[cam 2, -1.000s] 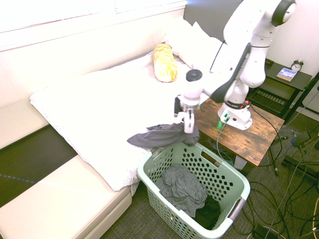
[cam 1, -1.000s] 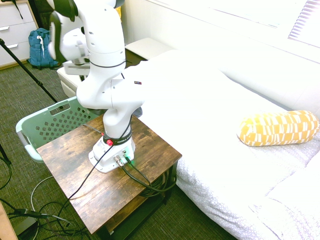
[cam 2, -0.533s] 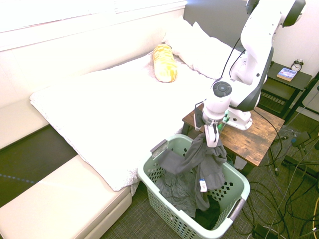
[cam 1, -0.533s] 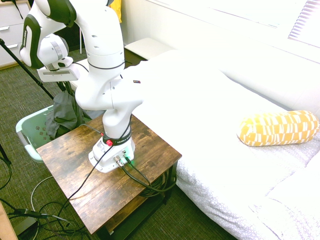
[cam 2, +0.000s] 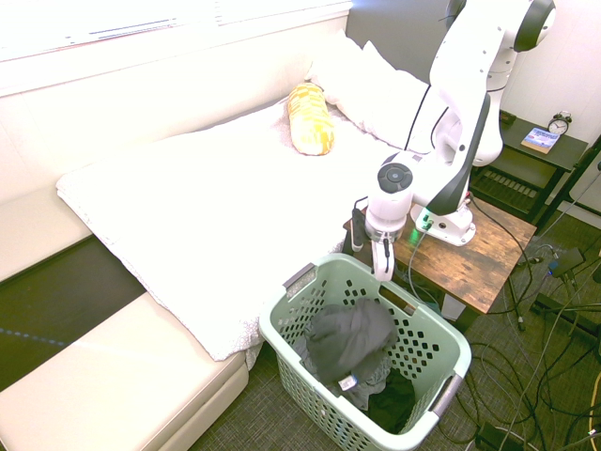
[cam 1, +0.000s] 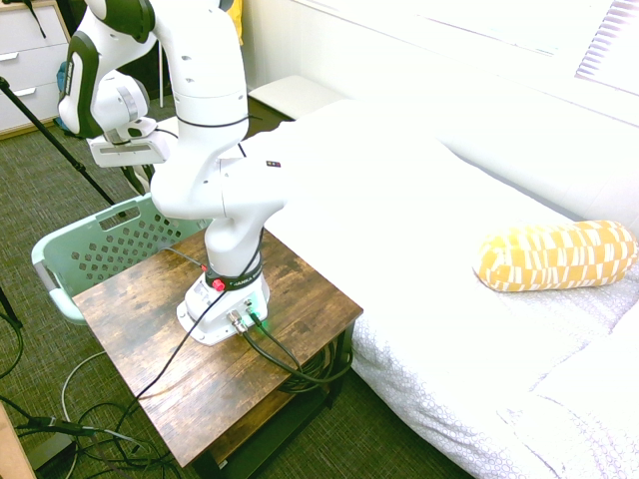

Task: Put my clothes in the laundry bag

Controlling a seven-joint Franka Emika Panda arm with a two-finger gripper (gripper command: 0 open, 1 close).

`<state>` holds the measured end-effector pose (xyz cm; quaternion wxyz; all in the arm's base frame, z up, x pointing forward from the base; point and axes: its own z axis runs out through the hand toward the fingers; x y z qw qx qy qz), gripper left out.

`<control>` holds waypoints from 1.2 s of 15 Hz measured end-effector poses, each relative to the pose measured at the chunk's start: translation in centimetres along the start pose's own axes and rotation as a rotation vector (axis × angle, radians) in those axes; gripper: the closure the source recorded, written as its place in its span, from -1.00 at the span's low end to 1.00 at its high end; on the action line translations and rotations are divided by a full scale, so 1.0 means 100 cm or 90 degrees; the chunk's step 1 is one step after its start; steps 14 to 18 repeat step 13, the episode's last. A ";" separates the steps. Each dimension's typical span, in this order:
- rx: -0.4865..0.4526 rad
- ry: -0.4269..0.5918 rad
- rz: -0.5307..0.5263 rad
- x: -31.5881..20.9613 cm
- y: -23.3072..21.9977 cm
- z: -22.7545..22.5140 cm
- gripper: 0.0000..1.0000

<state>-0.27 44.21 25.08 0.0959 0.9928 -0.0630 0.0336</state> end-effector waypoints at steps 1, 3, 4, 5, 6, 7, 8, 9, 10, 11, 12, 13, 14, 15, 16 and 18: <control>-0.001 -0.002 0.016 0.016 0.000 0.001 -1.00; -0.006 -0.004 0.070 0.077 0.011 0.006 -1.00; -0.005 -0.008 0.099 0.118 0.024 0.005 -1.00; -0.001 -0.012 0.128 0.162 0.040 0.001 -1.00; 0.004 -0.015 0.158 0.206 0.059 -0.003 -1.00; 0.010 -0.015 0.187 0.248 0.084 -0.010 -1.00; 0.017 -0.014 0.219 0.287 0.112 -0.018 -1.00; 0.026 -0.012 0.249 0.324 0.141 -0.024 -1.00; 0.033 -0.013 0.278 0.359 0.177 -0.028 -1.00; 0.042 -0.021 0.306 0.389 0.216 -0.029 -1.00; 0.055 -0.032 0.332 0.416 0.260 -0.029 -1.00; 0.070 -0.041 0.359 0.436 0.302 -0.028 -1.00; 0.070 -0.041 0.359 0.436 0.302 -0.028 -1.00; 0.070 -0.041 0.359 0.436 0.302 -0.028 -1.00; 0.070 -0.041 0.359 0.436 0.302 -0.028 -1.00; 0.070 -0.041 0.359 0.436 0.302 -0.028 -1.00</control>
